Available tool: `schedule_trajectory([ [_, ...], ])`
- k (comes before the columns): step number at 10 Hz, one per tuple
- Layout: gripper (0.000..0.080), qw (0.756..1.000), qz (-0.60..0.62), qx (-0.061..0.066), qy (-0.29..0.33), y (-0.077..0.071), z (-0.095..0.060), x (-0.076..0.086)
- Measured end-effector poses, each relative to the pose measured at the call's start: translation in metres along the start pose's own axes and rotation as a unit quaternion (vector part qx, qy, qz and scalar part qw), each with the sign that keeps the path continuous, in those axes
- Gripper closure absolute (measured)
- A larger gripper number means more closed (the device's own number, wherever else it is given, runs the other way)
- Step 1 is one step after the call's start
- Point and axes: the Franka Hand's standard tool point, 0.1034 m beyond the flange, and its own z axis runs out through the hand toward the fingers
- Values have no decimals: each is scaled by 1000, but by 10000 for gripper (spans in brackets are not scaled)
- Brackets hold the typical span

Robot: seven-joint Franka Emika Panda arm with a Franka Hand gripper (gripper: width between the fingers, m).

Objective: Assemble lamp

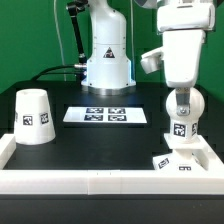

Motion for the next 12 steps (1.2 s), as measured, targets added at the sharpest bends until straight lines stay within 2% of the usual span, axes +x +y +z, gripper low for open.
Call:
schedule_trajectory([
  [2, 220, 997, 78, 0, 0, 0, 0, 0],
  [4, 220, 984, 177, -4, 5, 1, 0, 1],
  [8, 220, 957, 290, -6, 9, 4, -2, 2],
  [10, 220, 935, 354, -9, 14, 7, -3, 2],
  [12, 220, 893, 448, -18, 33, 11, -5, 0],
])
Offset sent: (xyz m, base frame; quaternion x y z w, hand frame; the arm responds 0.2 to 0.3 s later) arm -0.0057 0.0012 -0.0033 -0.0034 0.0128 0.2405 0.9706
